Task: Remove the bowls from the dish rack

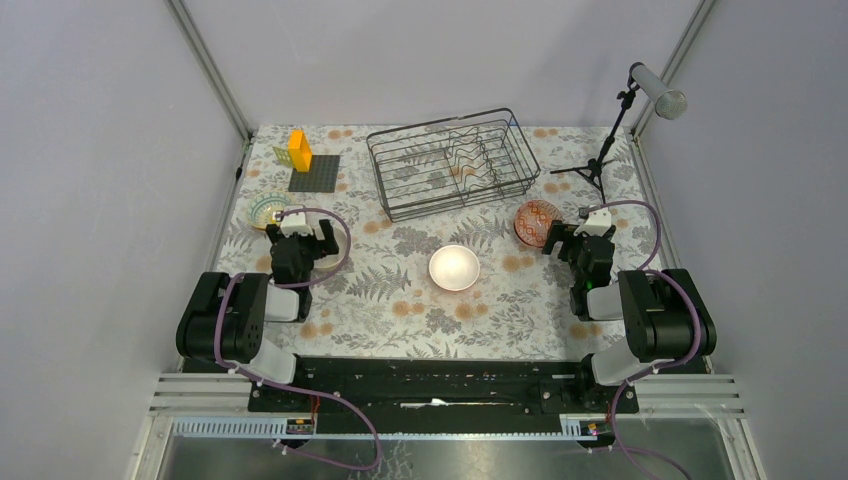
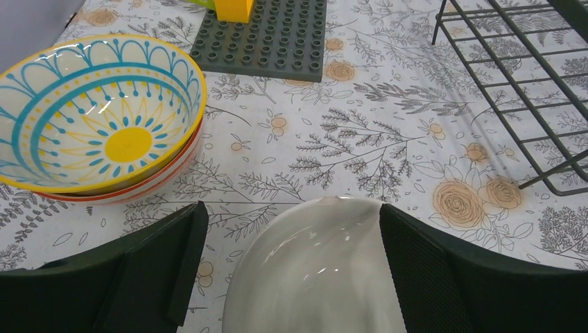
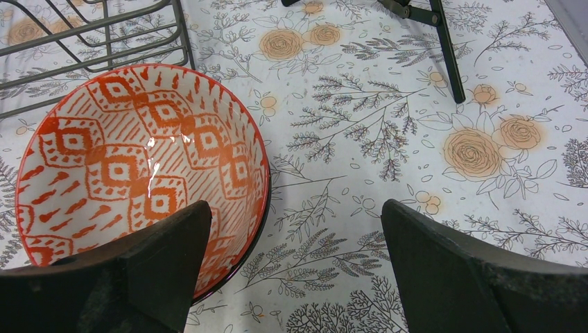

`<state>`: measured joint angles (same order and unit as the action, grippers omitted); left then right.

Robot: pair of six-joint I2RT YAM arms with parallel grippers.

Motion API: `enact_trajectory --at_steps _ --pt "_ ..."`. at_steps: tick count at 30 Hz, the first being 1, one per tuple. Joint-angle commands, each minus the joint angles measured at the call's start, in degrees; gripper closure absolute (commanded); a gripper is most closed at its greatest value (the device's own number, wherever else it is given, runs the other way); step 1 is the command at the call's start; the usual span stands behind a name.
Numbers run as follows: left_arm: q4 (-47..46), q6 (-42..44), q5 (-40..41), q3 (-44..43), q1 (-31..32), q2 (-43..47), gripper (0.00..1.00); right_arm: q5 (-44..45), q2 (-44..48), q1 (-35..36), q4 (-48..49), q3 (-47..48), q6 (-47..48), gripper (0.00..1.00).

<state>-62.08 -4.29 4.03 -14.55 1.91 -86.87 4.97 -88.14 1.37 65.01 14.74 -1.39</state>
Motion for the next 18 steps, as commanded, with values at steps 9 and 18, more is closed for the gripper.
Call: enact_trajectory --at_steps 9,18 --pt "-4.9 1.7 -2.5 0.0 0.6 -0.1 0.01 0.8 -0.3 -0.3 3.4 -0.1 0.5 0.0" --pt "-5.0 1.7 -2.5 0.0 0.6 0.0 0.01 0.8 -0.3 -0.3 3.3 -0.1 0.5 0.0"
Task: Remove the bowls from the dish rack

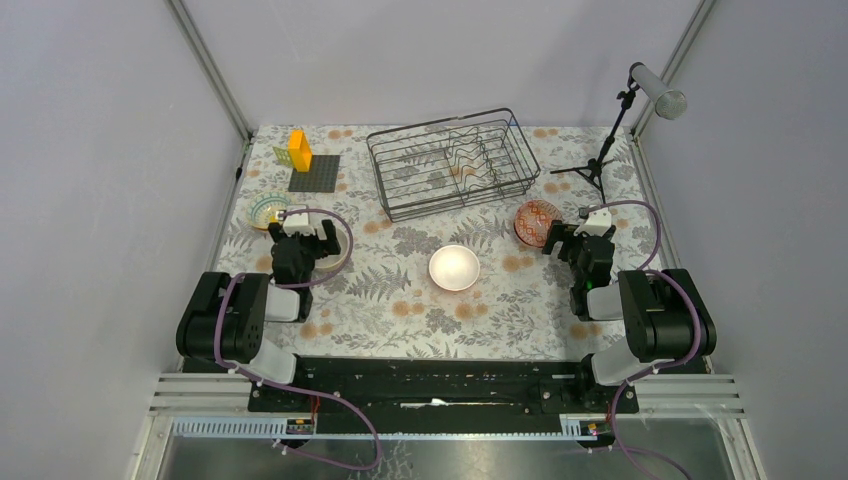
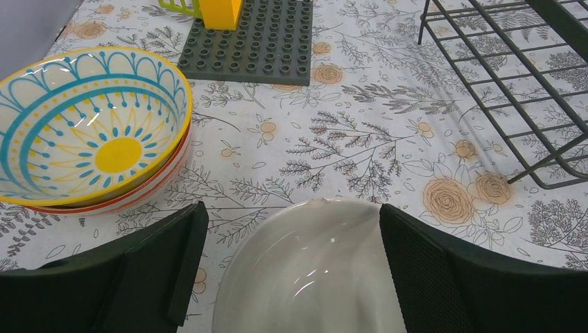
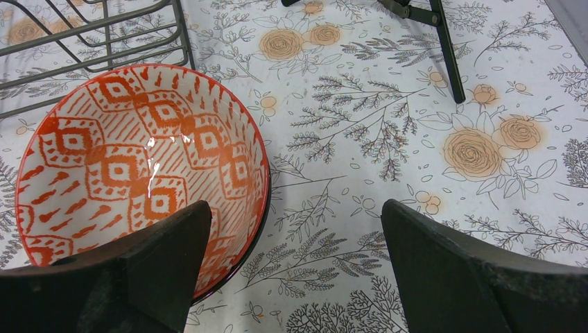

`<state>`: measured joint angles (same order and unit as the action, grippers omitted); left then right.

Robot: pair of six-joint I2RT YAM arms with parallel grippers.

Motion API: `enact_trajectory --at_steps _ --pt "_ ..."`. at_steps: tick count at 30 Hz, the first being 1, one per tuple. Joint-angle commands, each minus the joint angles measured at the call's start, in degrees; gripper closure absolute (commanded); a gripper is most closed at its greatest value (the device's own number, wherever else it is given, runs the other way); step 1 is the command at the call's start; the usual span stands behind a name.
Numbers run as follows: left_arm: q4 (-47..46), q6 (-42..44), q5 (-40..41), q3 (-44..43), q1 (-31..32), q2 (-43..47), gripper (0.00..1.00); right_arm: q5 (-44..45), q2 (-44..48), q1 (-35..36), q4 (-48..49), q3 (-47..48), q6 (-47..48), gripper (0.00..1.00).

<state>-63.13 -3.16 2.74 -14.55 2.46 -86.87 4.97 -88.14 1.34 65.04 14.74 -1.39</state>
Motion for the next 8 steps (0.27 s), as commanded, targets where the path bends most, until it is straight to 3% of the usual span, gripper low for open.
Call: enact_trajectory --at_steps 1,8 --pt "-3.9 0.6 -1.2 -0.1 0.1 -0.1 0.01 0.8 -0.3 -0.3 3.3 -0.1 0.5 0.0" --pt "-3.8 0.5 -1.2 -0.1 0.1 -0.2 0.01 0.9 -0.3 -0.3 3.3 -0.1 0.5 0.0"
